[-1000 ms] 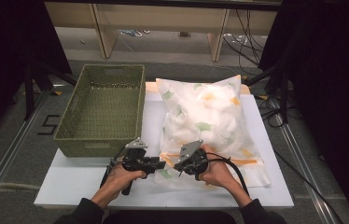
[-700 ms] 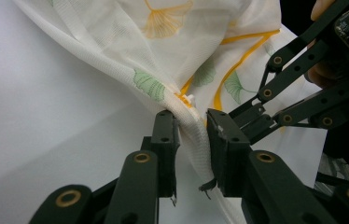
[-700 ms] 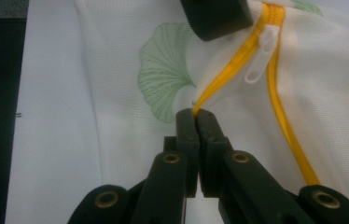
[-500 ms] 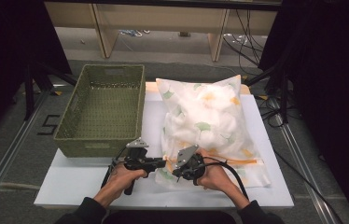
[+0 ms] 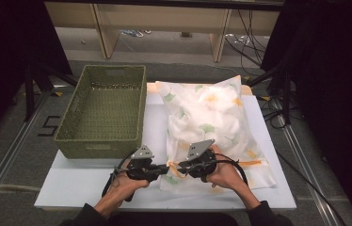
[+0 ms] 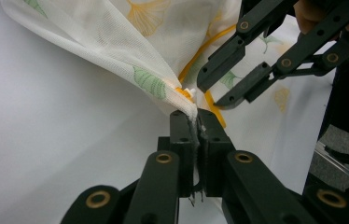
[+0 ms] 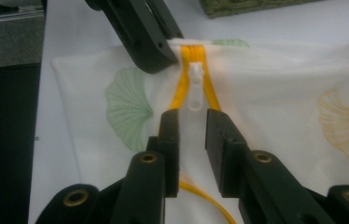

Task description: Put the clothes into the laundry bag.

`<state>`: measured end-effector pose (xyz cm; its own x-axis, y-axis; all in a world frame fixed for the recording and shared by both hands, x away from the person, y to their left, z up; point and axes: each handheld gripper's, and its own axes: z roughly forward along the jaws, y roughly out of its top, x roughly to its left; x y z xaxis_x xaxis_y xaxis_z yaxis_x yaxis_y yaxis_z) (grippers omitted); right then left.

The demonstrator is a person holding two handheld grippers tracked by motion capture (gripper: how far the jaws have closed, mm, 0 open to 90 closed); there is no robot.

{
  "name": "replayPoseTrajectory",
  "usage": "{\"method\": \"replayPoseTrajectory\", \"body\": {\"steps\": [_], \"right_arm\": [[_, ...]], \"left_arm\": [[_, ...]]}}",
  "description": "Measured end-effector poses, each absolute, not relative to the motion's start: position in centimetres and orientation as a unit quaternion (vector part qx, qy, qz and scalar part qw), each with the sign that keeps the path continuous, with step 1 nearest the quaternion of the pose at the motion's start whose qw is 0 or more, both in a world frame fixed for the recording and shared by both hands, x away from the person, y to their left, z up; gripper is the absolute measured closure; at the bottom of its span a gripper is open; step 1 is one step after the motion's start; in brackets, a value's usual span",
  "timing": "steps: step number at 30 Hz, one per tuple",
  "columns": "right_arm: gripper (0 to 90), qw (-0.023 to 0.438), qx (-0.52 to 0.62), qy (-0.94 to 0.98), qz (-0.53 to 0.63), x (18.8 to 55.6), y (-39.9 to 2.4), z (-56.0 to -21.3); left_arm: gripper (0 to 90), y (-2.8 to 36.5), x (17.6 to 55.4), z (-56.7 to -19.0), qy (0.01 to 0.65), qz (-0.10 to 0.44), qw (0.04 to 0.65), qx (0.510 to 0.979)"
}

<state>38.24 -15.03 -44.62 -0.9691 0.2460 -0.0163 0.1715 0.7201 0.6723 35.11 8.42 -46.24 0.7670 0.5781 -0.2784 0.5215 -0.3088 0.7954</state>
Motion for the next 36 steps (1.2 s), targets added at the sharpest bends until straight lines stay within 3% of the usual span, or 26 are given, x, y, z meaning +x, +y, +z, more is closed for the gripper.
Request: {"method": "replayPoseTrajectory", "body": {"steps": [14,17,20,22,25,36], "right_arm": [[82.3,0.009,0.105,0.923,0.369,40.1,-14.3,-46.3],[84.3,0.017,0.094,0.926,0.365,39.9,-14.2,-46.2],[84.7,0.023,0.082,0.928,0.363,39.9,-14.1,-46.1],[84.7,0.028,0.096,0.929,0.357,39.7,-14.2,-46.0],[84.8,0.032,0.094,0.929,0.356,39.6,-14.1,-45.9],[84.3,0.034,0.098,0.927,0.36,39.6,-14.1,-45.9]], "left_arm": [[84.2,8.4,35.1,-46.5,0.333,0.019,0.473,0.816],[83.5,8.4,35.1,-46.5,0.336,0.018,0.475,0.814],[79.1,8.5,35.3,-46.6,0.349,0.007,0.479,0.806],[68.6,8.7,35.6,-46.6,0.364,-0.014,0.487,0.794],[63.6,8.9,36.0,-46.8,0.391,-0.039,0.504,0.769],[80.5,8.8,36.4,-46.8,0.398,-0.016,0.511,0.762]]}}
